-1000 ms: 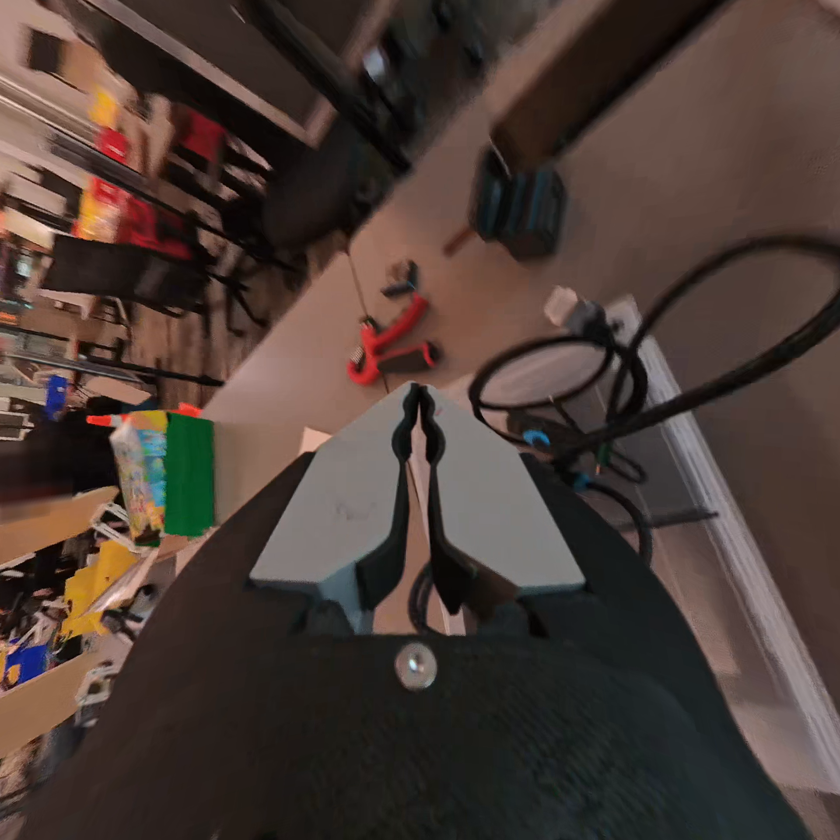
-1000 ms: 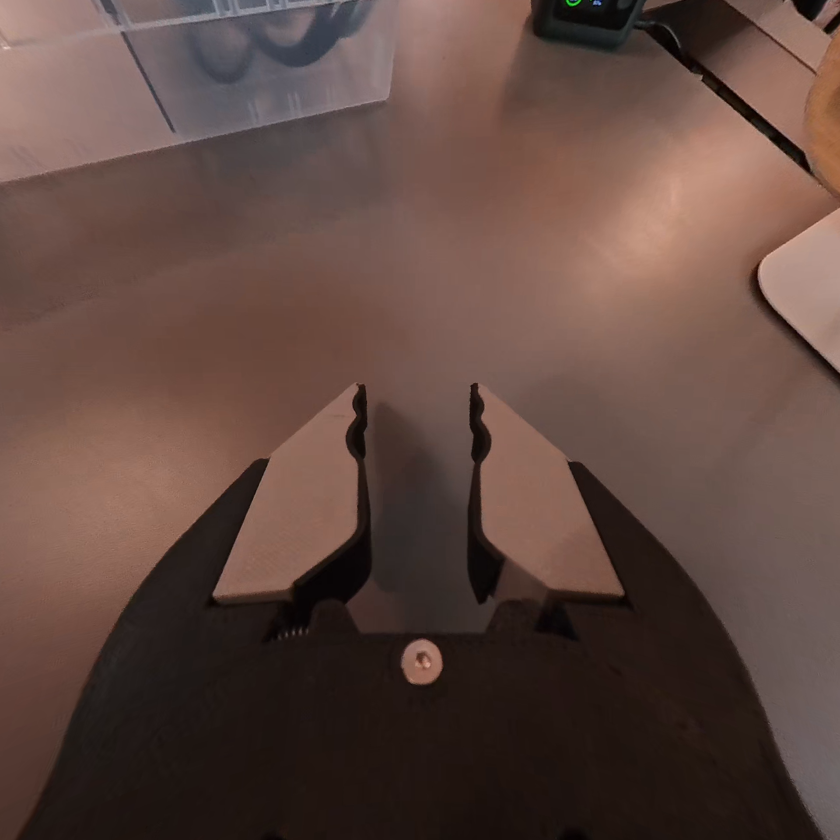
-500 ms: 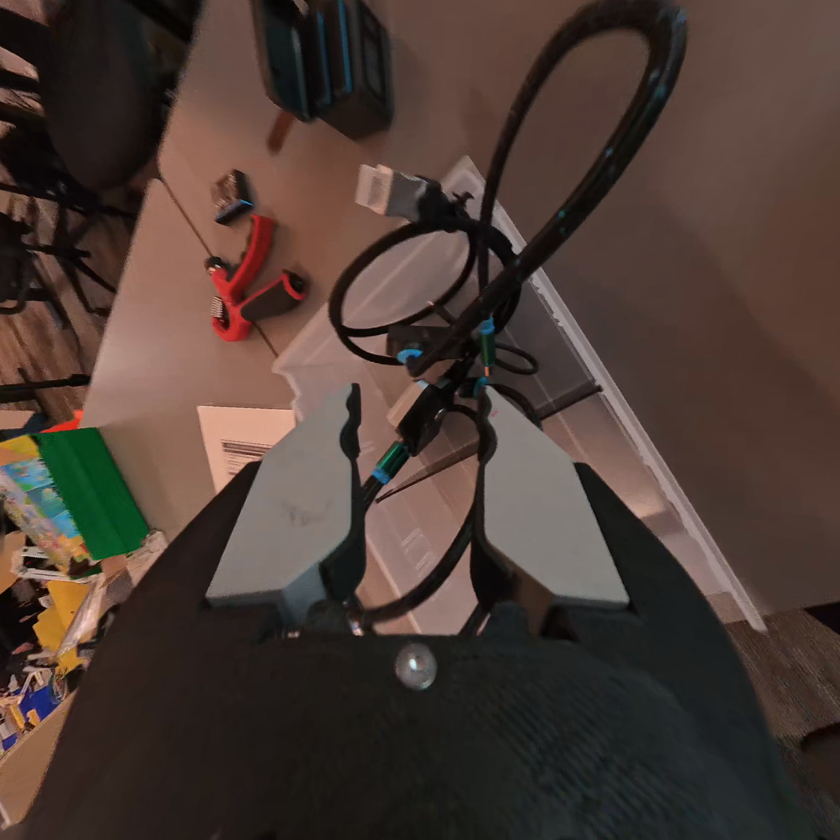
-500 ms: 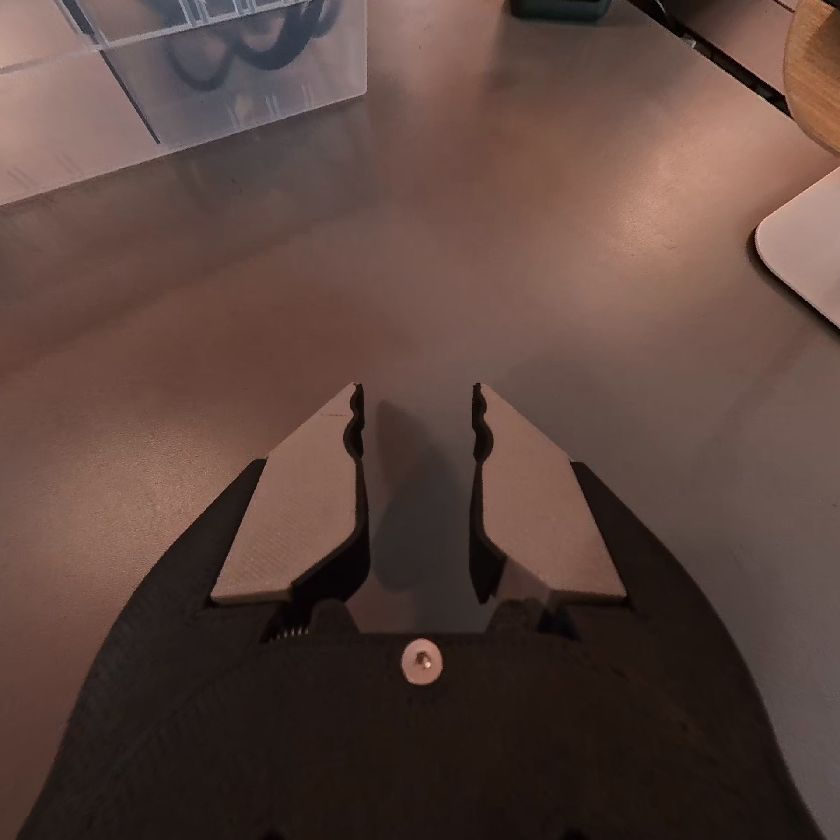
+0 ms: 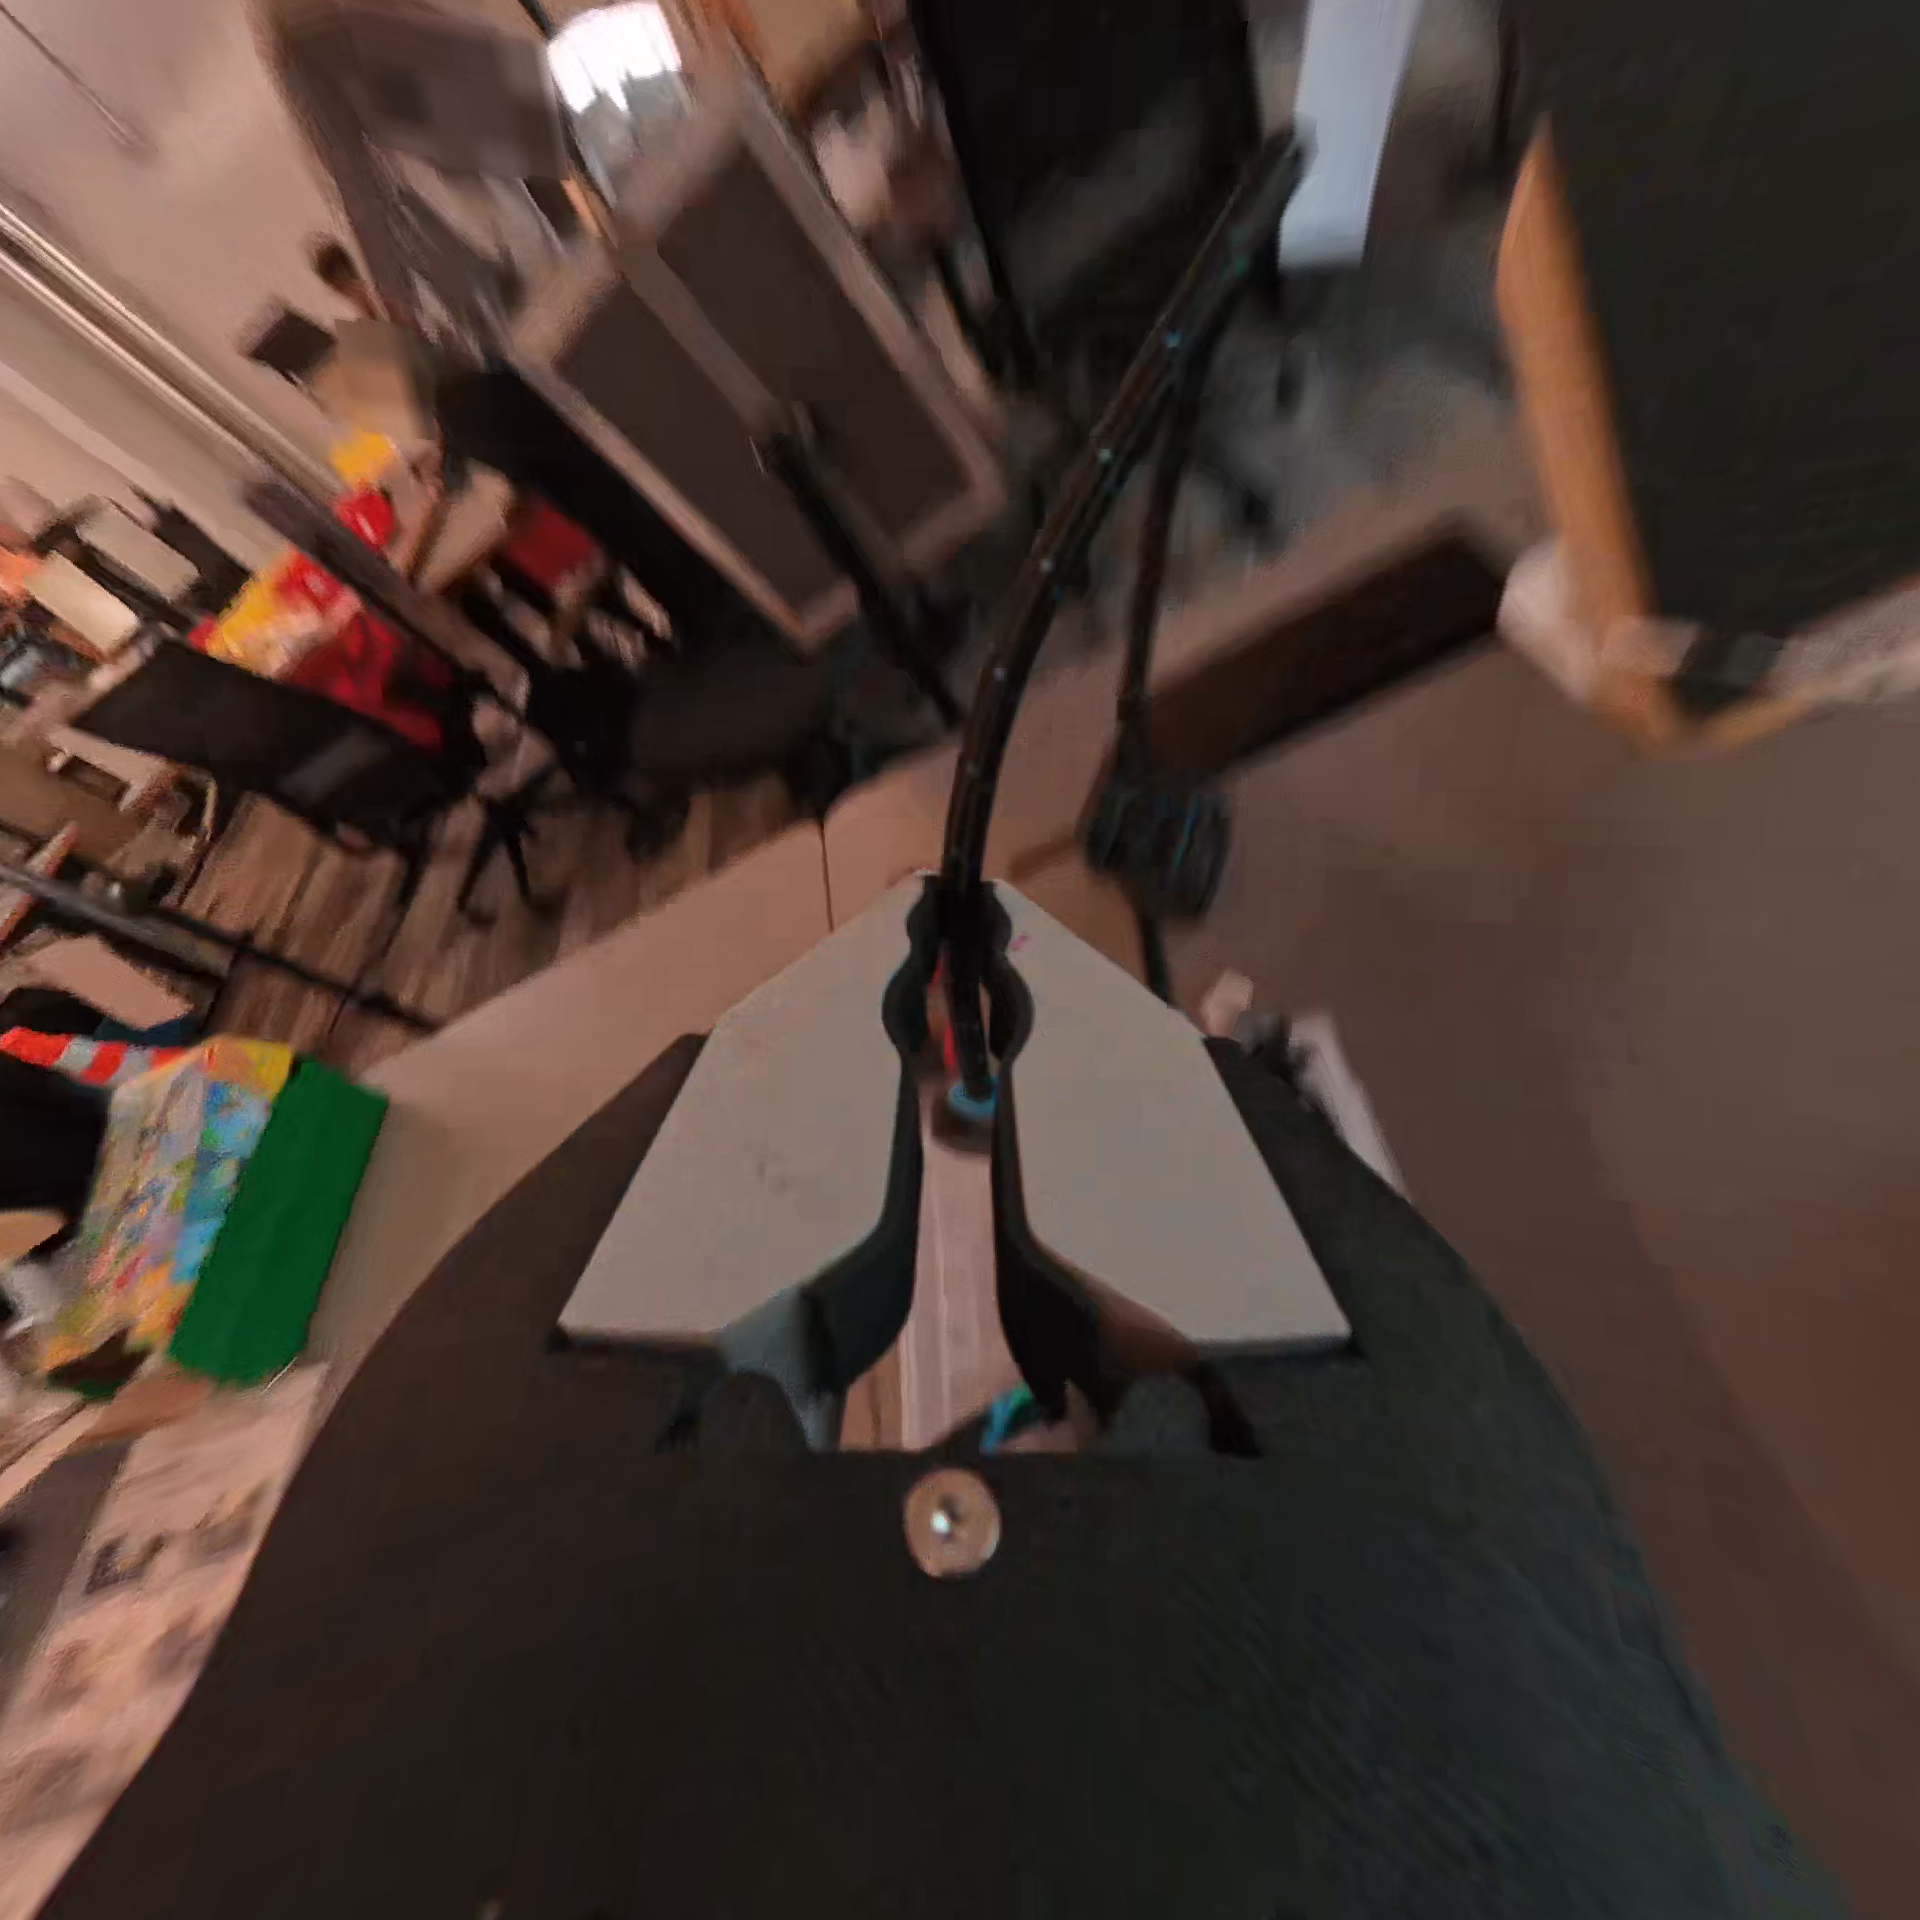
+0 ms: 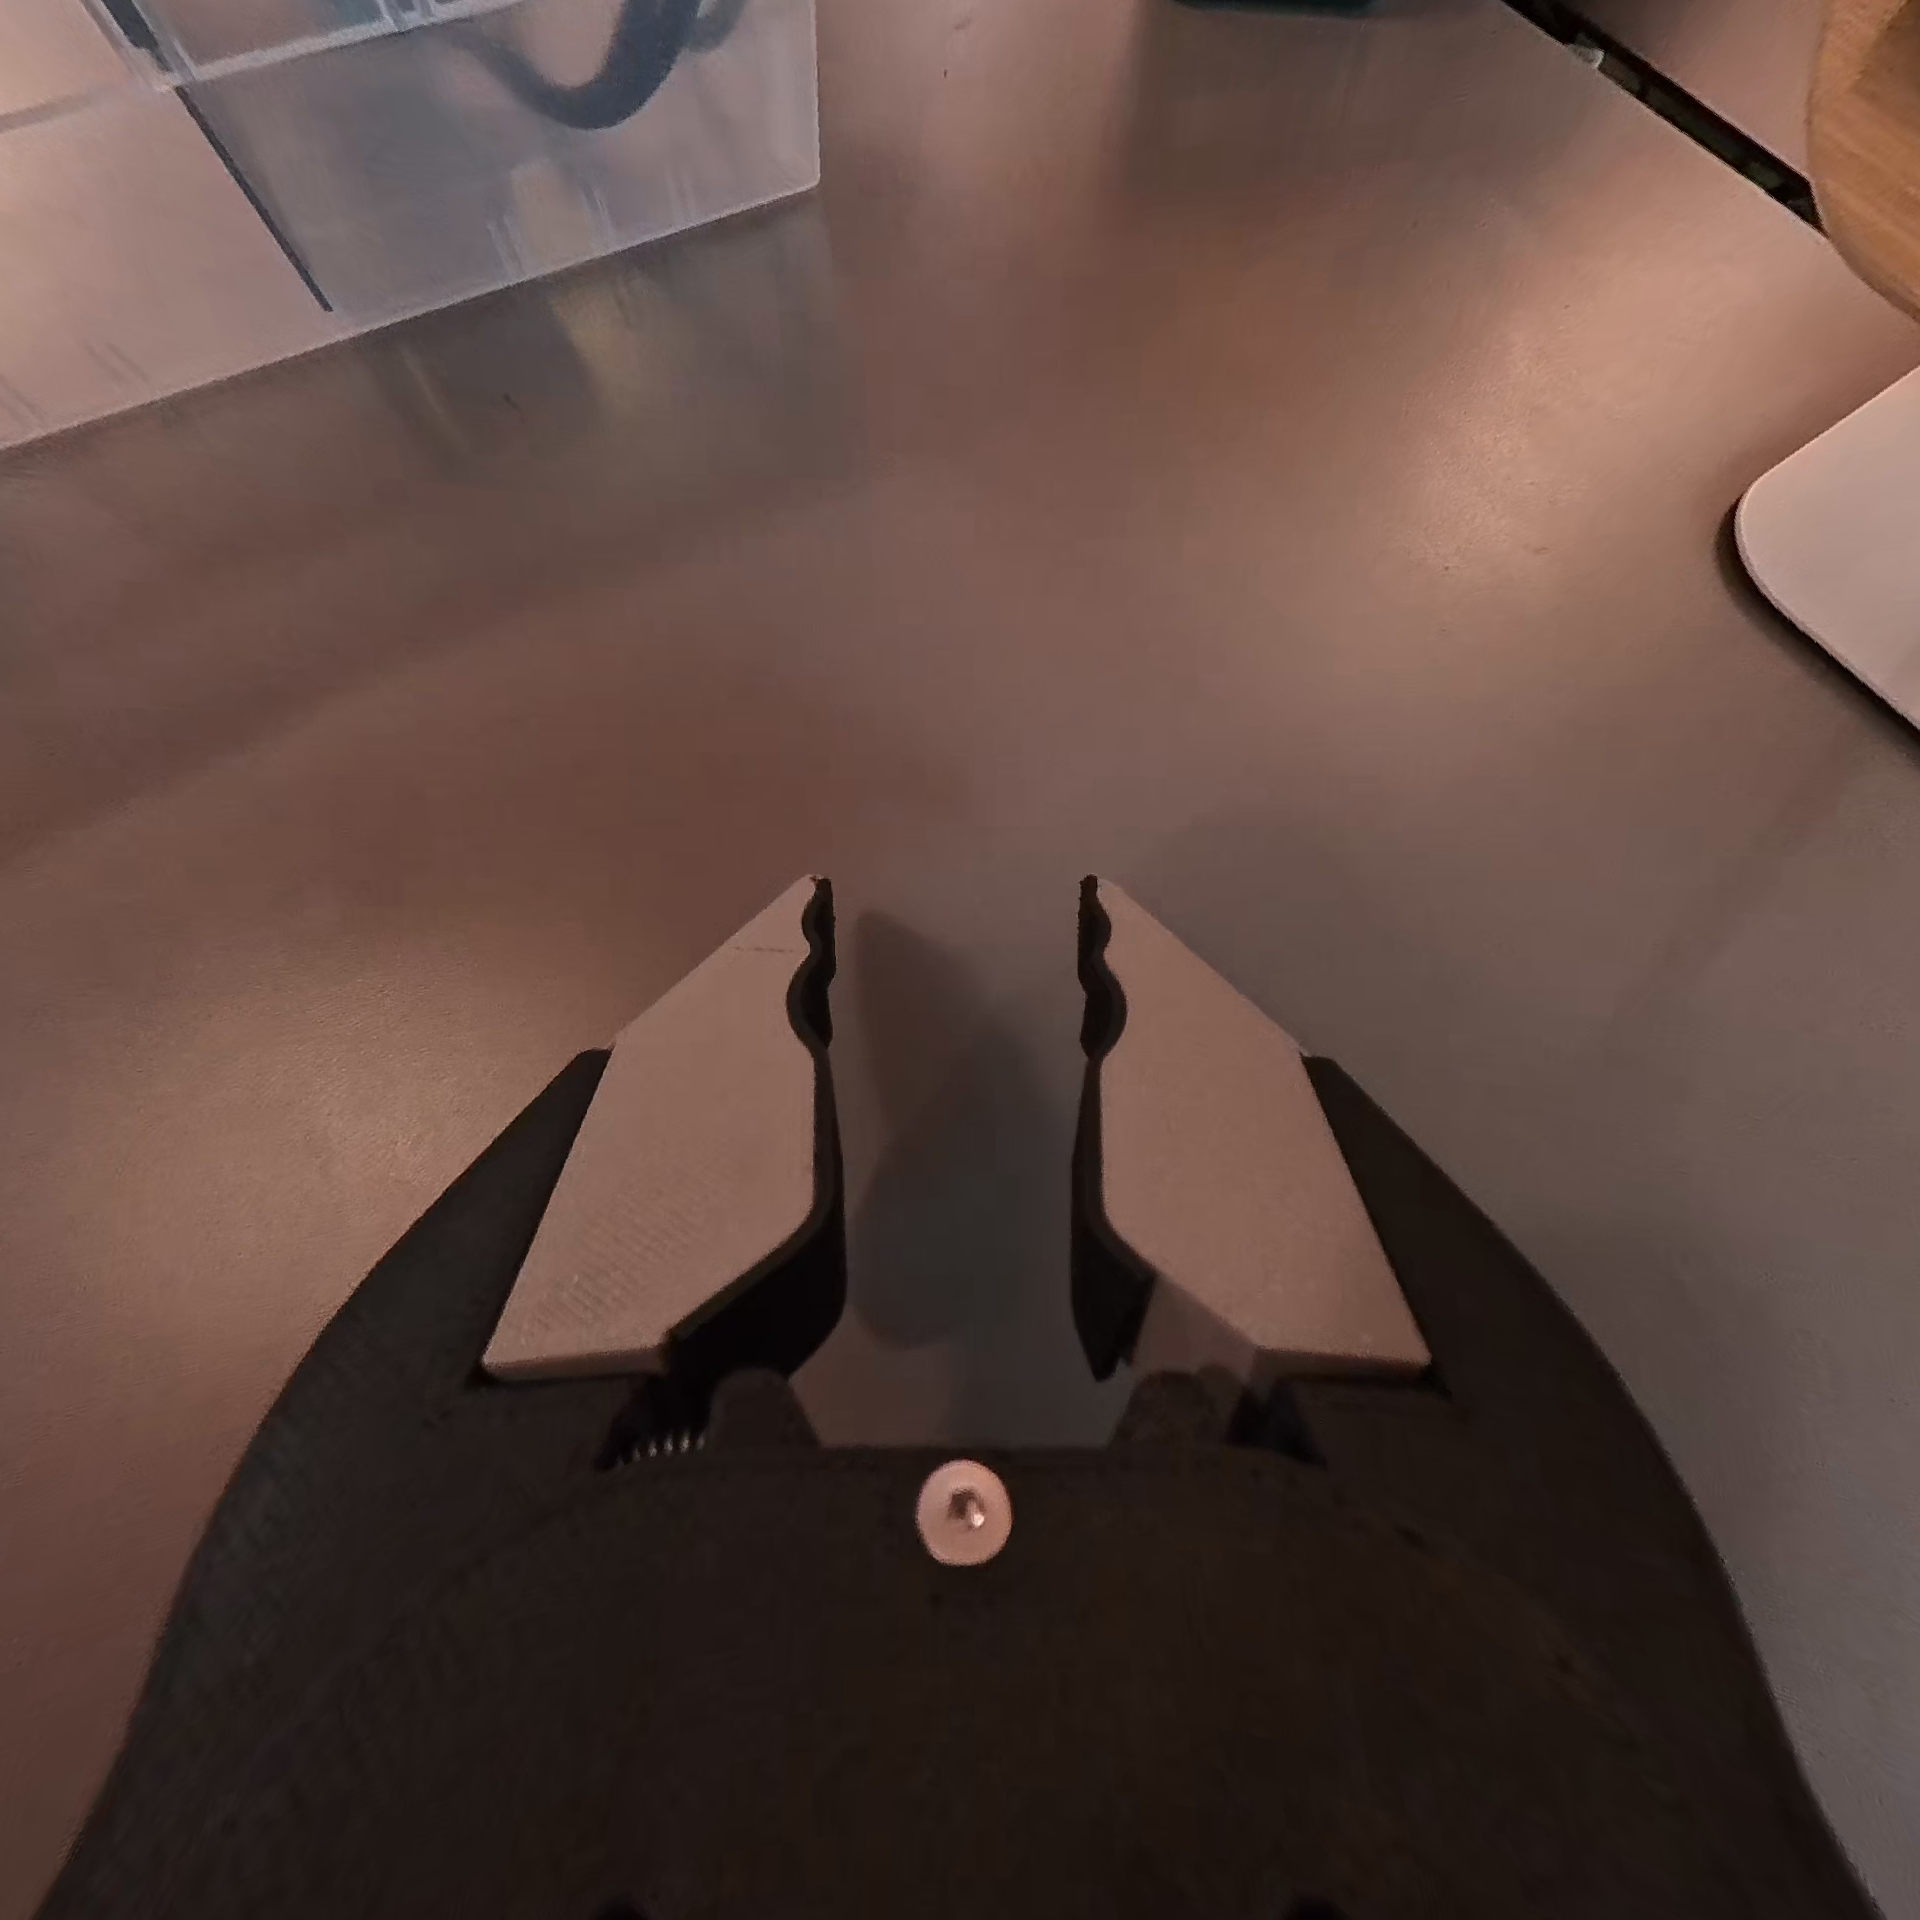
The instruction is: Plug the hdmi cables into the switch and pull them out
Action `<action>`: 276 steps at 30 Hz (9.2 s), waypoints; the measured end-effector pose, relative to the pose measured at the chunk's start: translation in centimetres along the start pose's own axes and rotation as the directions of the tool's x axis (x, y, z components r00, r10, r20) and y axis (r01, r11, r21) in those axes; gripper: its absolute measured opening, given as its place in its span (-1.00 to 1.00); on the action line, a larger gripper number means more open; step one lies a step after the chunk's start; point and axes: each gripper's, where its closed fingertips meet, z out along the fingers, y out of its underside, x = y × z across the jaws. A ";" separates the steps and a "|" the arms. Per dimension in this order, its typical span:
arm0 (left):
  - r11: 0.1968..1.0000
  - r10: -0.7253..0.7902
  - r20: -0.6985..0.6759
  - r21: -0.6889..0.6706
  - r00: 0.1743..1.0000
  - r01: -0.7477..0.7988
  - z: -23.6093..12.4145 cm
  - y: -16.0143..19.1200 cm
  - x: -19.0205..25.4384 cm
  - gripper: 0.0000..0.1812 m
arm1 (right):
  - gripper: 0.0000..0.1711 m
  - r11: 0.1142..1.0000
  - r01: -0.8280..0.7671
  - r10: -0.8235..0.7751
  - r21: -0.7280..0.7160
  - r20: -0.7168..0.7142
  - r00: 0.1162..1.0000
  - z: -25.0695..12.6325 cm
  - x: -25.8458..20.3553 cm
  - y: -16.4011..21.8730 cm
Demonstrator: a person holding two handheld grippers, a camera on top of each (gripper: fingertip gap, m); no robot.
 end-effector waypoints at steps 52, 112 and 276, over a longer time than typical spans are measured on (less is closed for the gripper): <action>0.950 0.122 -0.965 0.181 0.230 0.255 1.0 7.6 36.1 -0.79 | -0.82 0.946 -0.142 -0.086 0.291 0.649 0.756 -7.3 -1.3 -3.4; 0.866 -0.012 -0.999 -0.035 -0.048 0.498 -0.8 4.6 35.8 -0.88 | -0.83 0.947 -0.318 0.270 0.046 0.421 0.866 -4.0 4.8 -0.6; 0.892 -0.028 -0.974 0.078 0.227 0.445 1.4 4.7 39.5 -0.88 | -0.90 0.835 -0.194 -0.079 0.515 0.461 0.884 -11.1 2.3 -6.4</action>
